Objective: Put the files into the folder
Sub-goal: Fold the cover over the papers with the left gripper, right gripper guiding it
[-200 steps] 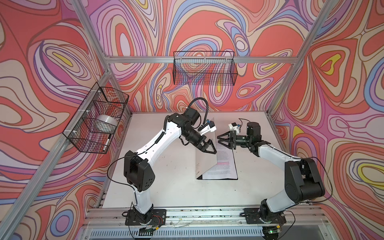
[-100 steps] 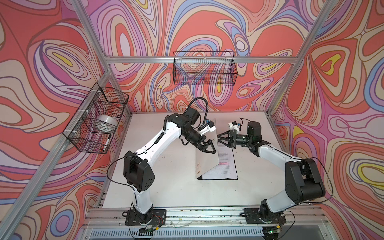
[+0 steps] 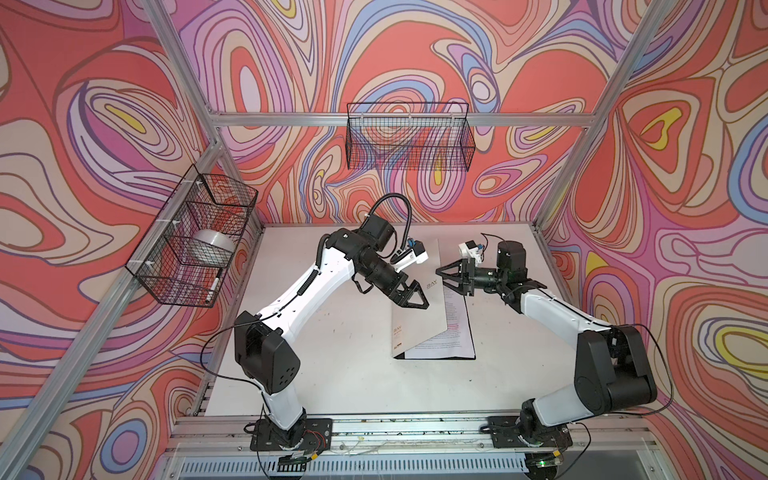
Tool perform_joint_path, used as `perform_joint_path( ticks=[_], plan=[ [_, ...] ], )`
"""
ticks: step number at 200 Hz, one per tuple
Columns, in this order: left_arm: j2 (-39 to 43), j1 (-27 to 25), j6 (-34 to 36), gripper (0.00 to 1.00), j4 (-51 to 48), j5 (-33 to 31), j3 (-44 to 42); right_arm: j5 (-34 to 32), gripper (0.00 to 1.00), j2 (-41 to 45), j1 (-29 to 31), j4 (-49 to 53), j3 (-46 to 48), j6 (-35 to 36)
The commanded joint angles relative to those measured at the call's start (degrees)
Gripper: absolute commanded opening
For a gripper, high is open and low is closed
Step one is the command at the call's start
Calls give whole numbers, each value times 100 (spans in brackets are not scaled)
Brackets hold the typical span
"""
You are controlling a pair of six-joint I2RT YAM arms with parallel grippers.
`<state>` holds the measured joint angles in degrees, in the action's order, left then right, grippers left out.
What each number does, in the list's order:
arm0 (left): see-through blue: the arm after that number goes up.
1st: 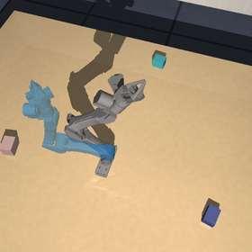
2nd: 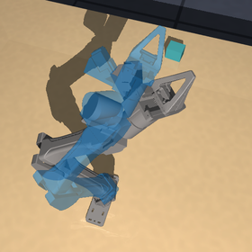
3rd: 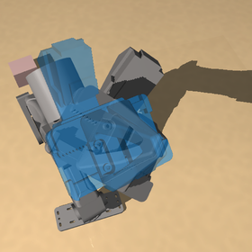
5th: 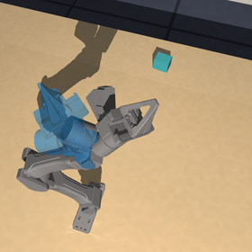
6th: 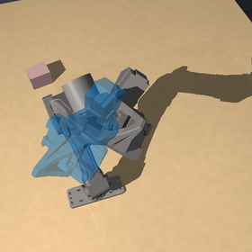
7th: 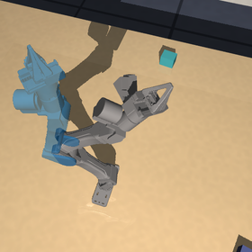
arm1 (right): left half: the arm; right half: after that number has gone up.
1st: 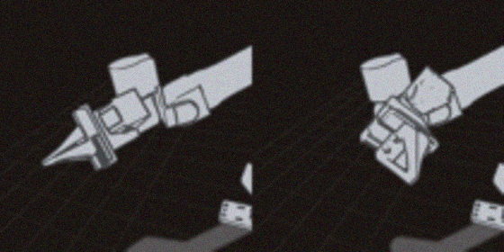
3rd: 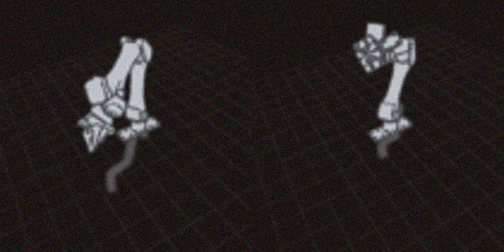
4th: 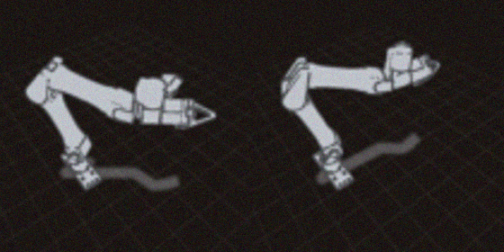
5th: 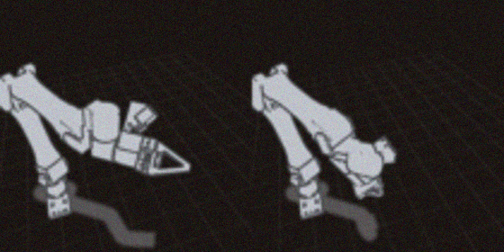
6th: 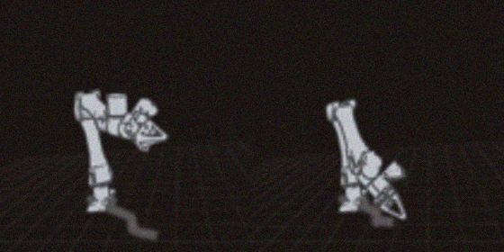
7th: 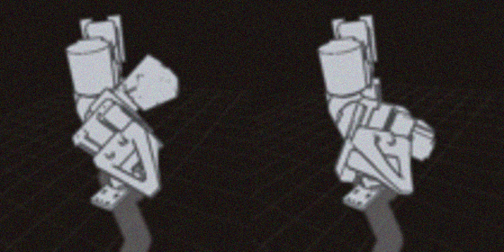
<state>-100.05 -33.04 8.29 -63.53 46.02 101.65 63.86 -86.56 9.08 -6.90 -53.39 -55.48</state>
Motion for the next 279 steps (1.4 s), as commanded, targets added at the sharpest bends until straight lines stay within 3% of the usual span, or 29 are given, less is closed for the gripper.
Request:
perform_joint_path(
  ticks=[1, 60, 127, 164, 209, 279],
  plan=[
    [153, 165, -27, 100, 25, 87, -66, -64, 50, 146, 33, 451, -162, 362],
    [211, 718, -39, 100, -71, 349, -184, -223, 49, 96, 37, 1102, -190, 872],
    [583, 983, 10, 100, 295, 287, -1121, -522, 49, 3, 32, 2110, -328, 1589],
    [549, 1146, 232, 100, 108, 270, -1237, -999, 46, -110, 38, 2961, -562, 2202],
    [501, 1517, 252, 100, 16, 514, -1211, -1224, 39, -360, 66, 3176, -551, 2431],
    [531, 1977, 440, 99, -120, 678, -1272, -2223, 29, -1069, 818, 3724, -1314, 2723]
  ],
)
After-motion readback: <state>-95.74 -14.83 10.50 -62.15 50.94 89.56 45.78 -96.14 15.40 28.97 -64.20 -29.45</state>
